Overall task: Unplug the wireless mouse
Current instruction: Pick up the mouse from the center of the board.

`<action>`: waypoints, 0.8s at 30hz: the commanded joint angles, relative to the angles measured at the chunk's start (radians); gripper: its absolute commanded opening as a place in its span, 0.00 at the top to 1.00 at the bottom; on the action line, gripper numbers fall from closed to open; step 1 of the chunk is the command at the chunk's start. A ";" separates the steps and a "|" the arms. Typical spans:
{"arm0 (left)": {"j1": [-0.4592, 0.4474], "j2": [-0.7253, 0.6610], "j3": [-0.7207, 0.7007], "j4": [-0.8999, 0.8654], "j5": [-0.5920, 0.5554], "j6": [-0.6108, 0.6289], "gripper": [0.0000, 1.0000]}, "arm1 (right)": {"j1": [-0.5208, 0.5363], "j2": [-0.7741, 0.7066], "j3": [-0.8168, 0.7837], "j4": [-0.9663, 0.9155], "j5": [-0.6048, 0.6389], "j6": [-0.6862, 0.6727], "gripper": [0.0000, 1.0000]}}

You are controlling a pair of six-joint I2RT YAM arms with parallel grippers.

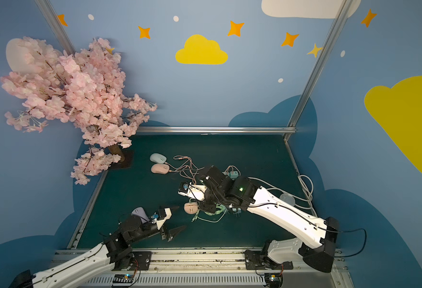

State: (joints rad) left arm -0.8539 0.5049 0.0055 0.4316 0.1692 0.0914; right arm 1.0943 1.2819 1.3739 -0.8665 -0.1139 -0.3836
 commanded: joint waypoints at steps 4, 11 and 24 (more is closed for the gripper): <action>-0.004 0.030 0.008 0.054 -0.059 0.027 0.08 | 0.027 -0.035 -0.004 -0.004 -0.154 0.014 1.00; -0.005 -0.008 0.007 0.044 0.021 0.027 0.08 | 0.044 0.002 0.028 0.053 -0.233 0.044 1.00; -0.003 -0.127 0.002 -0.037 0.031 0.019 0.40 | 0.056 0.085 0.083 0.109 -0.203 0.069 1.00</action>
State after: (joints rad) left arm -0.8543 0.3904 0.0055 0.4290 0.1986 0.1085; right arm 1.1427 1.3712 1.4235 -0.8005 -0.3168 -0.3264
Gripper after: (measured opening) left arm 0.599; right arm 0.049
